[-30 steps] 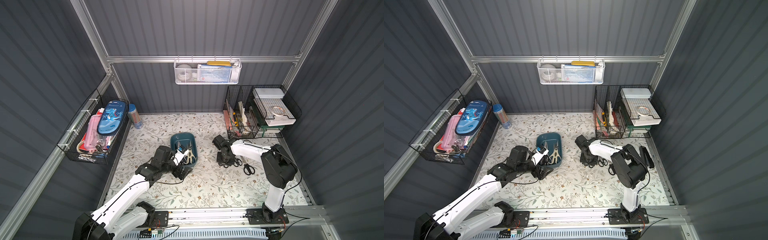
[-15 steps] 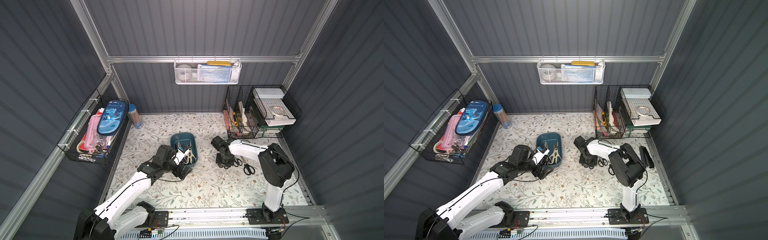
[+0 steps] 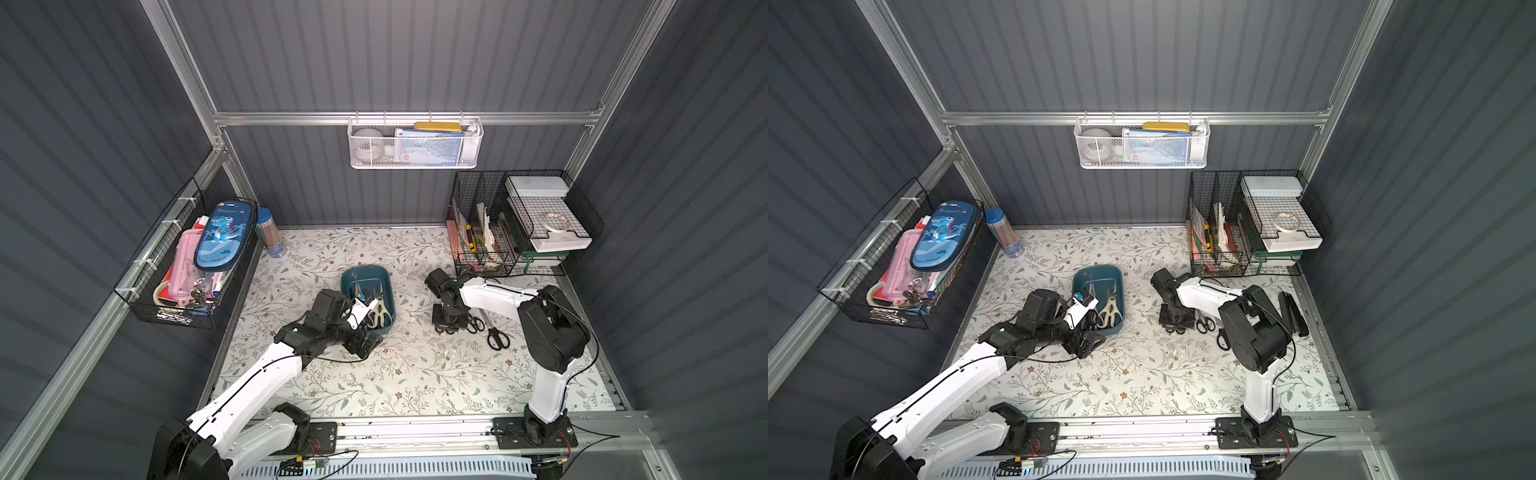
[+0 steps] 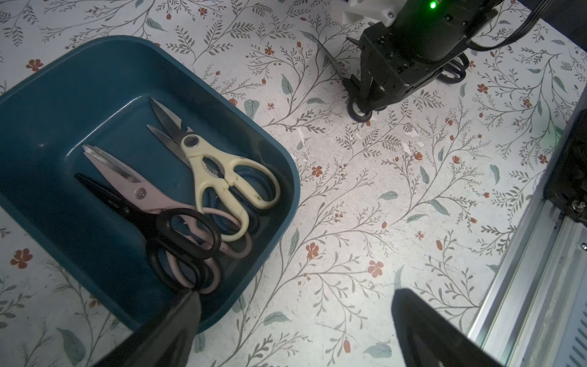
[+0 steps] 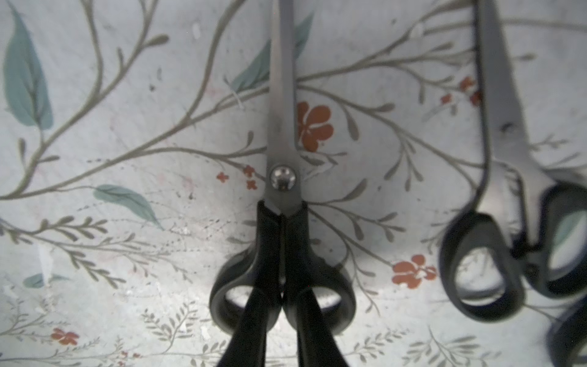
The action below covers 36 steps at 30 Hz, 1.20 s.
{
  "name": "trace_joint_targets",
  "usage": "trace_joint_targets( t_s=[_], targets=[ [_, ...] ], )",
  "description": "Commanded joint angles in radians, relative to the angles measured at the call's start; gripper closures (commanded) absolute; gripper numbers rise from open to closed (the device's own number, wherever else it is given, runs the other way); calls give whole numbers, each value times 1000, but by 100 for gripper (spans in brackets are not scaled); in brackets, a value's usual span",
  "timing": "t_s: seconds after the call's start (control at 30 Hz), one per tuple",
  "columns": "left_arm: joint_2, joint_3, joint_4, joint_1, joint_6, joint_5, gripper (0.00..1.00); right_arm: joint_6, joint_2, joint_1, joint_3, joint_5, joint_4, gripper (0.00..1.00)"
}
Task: Put the scissors into the storage box
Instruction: Pick up the scissors from the center of the board, then place the scissors in the storage box.
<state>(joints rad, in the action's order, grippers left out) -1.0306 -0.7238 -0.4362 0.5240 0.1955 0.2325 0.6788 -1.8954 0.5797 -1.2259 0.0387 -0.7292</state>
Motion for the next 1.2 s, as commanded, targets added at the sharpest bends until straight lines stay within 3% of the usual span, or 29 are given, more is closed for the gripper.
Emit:
trace_joint_targets(
  t_s=[0.0,0.27,0.47,0.87,0.97,1.17],
  targets=[
    [61,-24,-20,3,24,4,1,-75,1,3,13,58,32,91],
    [169,-7,-21,-31,-22,-160,1,-175,48,50,-44,124,-16,91],
    [150,-11,-88,-99,-84,-342,1,-214,63,107,-130,108,-53,91],
    [117,-17,-93,-137,-100,-324,1,-201,-7,276,-392,-63,-44,90],
    [124,-15,-84,-141,-93,-328,0,-190,-77,301,-474,-105,-33,90],
    [124,-22,-90,-145,-73,-349,1,-166,-281,316,-729,-70,-159,90]
  ],
)
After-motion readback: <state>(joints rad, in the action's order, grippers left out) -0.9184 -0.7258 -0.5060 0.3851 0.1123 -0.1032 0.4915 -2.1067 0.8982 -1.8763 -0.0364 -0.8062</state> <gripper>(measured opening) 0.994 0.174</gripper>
